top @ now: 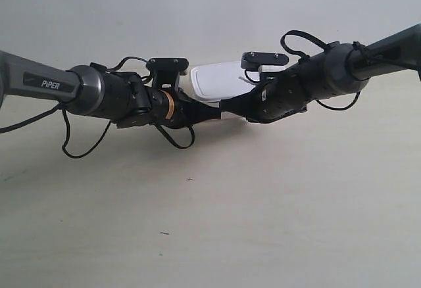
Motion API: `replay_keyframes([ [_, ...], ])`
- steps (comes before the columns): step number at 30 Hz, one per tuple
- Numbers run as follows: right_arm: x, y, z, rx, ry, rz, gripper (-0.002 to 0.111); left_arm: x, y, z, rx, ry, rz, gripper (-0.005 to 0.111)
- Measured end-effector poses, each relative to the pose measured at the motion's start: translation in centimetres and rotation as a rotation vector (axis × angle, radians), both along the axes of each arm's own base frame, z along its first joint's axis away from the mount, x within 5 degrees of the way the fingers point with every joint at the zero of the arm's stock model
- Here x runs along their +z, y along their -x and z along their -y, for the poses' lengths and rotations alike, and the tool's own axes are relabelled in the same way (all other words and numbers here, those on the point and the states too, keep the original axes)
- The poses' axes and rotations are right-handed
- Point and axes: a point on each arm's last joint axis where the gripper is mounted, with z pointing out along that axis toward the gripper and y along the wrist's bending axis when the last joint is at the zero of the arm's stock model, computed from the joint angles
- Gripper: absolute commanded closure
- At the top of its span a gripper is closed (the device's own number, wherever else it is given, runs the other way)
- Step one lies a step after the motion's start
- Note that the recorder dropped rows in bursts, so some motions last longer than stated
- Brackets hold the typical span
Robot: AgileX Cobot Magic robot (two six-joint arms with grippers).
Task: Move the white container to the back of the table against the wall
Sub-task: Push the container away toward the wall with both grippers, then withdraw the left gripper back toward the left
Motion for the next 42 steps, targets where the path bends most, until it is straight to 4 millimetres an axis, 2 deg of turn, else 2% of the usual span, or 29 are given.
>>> replay_keyframes([
  [4,0.1,-0.1,0.0,0.001,-0.008,0.013,0.108,0.1,-0.1,-0.1,0.004,-0.002,0.002,0.107],
  [8,0.4,-0.4,-0.2,0.011,-0.03,0.052,0.108,-0.2,0.0,-1.1,0.074,-0.096,-0.049,0.107],
  [12,0.6,-0.5,-0.4,0.017,-0.048,0.082,0.108,1.6,1.3,-2.4,0.115,-0.144,-0.068,0.107],
  [17,0.9,-0.8,-0.6,0.039,-0.063,0.131,0.108,4.3,4.9,-3.4,0.114,-0.084,-0.076,0.107],
  [22,1.4,-1.3,-0.9,0.085,-0.046,0.183,0.108,6.4,10.2,-4.5,0.068,0.006,-0.082,0.107],
  [35,1.9,-1.6,-1.3,0.143,-0.05,0.262,0.108,9.1,18.4,-6.6,-0.014,0.122,-0.044,0.107],
  [42,1.8,-1.6,-1.3,0.151,-0.044,0.264,0.108,10.2,21.5,-7.9,-0.012,0.139,-0.017,0.107],
])
